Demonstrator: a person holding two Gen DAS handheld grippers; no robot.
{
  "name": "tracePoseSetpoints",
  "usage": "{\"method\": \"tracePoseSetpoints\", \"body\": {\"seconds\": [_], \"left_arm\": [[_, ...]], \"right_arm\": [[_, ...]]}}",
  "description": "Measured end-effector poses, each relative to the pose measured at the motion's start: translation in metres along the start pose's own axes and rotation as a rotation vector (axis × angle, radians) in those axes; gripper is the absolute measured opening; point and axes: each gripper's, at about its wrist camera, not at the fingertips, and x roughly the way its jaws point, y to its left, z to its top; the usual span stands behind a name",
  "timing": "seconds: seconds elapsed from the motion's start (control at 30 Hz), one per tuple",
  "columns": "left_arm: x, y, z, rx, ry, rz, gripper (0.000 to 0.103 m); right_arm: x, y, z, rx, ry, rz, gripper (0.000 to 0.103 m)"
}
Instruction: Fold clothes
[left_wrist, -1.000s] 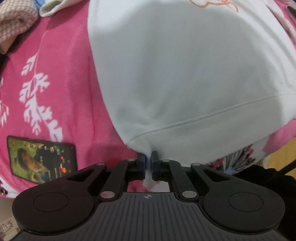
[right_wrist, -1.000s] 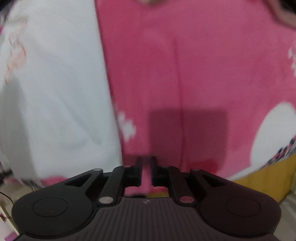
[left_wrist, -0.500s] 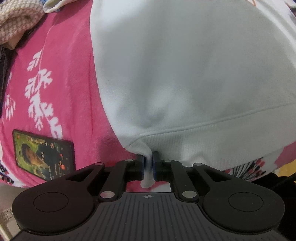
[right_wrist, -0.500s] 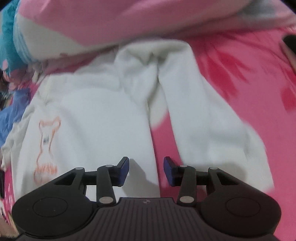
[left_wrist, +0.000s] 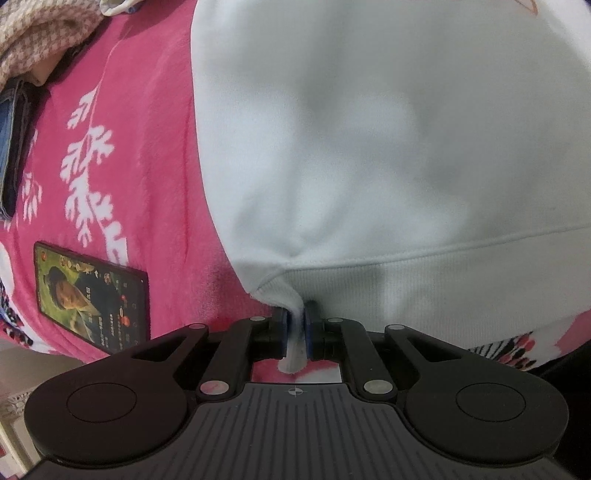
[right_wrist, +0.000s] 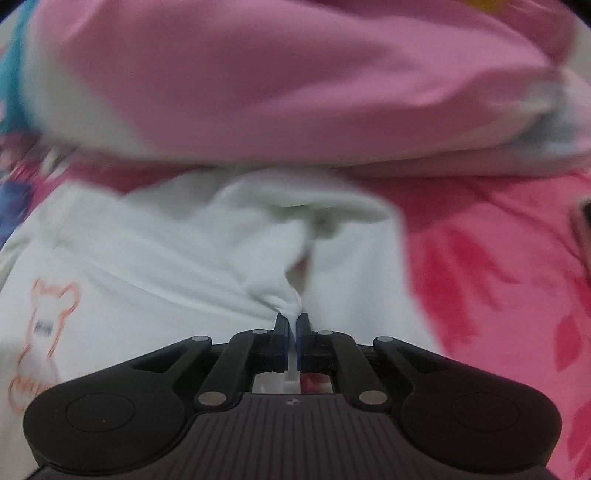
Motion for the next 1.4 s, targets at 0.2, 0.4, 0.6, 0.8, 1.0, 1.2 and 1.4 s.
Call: {"method": "tracePoseSetpoints", "body": {"seconds": [0.2, 0.4, 0.6, 0.8, 1.0, 1.2, 1.4], "left_arm": [[0.001, 0.007, 0.0, -0.014, 0.02, 0.0, 0.008], [0.0, 0.017, -0.004, -0.035, 0.018, -0.01, 0.008], [0.0, 0.026, -0.008, -0.048, 0.015, -0.015, 0.008], [0.0, 0.033, -0.011, -0.058, 0.02, -0.008, 0.008], [0.0, 0.042, -0.017, -0.059, 0.01, -0.011, 0.008], [0.0, 0.052, -0.02, -0.067, 0.016, -0.007, 0.008], [0.0, 0.065, -0.025, -0.078, 0.007, -0.023, 0.008]], "right_arm": [[0.022, -0.004, -0.003, -0.021, 0.008, -0.026, 0.002], [-0.009, -0.043, 0.003, 0.138, 0.104, 0.116, 0.036], [-0.045, -0.051, -0.05, 0.059, 0.302, 0.212, 0.043], [-0.062, -0.026, -0.103, -0.044, 0.413, 0.241, 0.021], [-0.067, -0.016, -0.114, -0.154, 0.393, 0.194, 0.001], [-0.068, -0.025, -0.12, -0.083, 0.375, 0.155, 0.002], [-0.09, -0.036, -0.132, 0.066, 0.44, 0.214, 0.041]]}}
